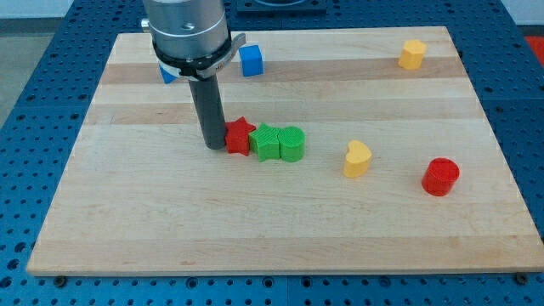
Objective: Move the yellow heart diagonal to the red circle
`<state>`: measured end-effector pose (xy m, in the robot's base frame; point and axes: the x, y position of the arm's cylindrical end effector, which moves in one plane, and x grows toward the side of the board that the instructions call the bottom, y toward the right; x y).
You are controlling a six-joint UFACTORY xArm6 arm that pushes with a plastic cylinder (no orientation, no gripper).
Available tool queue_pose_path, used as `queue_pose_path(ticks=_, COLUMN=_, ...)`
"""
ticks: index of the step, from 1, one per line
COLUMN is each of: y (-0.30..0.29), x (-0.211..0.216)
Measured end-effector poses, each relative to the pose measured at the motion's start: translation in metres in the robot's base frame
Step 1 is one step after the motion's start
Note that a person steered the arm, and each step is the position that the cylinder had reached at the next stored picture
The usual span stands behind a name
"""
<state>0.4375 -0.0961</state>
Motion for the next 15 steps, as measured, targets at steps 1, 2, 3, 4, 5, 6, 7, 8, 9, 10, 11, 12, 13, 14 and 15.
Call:
queue_pose_path(ticks=1, y=0.000, x=-0.042)
queue_pose_path(ticks=2, y=0.010, x=-0.053)
queue_pose_path(ticks=3, y=0.052, x=-0.049)
queue_pose_path(ticks=4, y=0.131, x=-0.047)
queue_pose_path(ticks=5, y=0.210, x=-0.047)
queue_pose_path(ticks=6, y=0.253, x=-0.047)
queue_pose_path(ticks=7, y=0.255, x=-0.037)
queue_pose_path(ticks=8, y=0.260, x=0.026)
queue_pose_path(ticks=9, y=0.260, x=0.032)
queue_pose_path(ticks=10, y=0.260, x=0.039)
queue_pose_path(ticks=11, y=0.241, x=0.097)
queue_pose_path(ticks=12, y=0.229, x=0.113)
queue_pose_path(ticks=13, y=0.222, x=0.122)
queue_pose_path(ticks=14, y=0.208, x=0.122)
queue_pose_path(ticks=15, y=0.195, x=0.122)
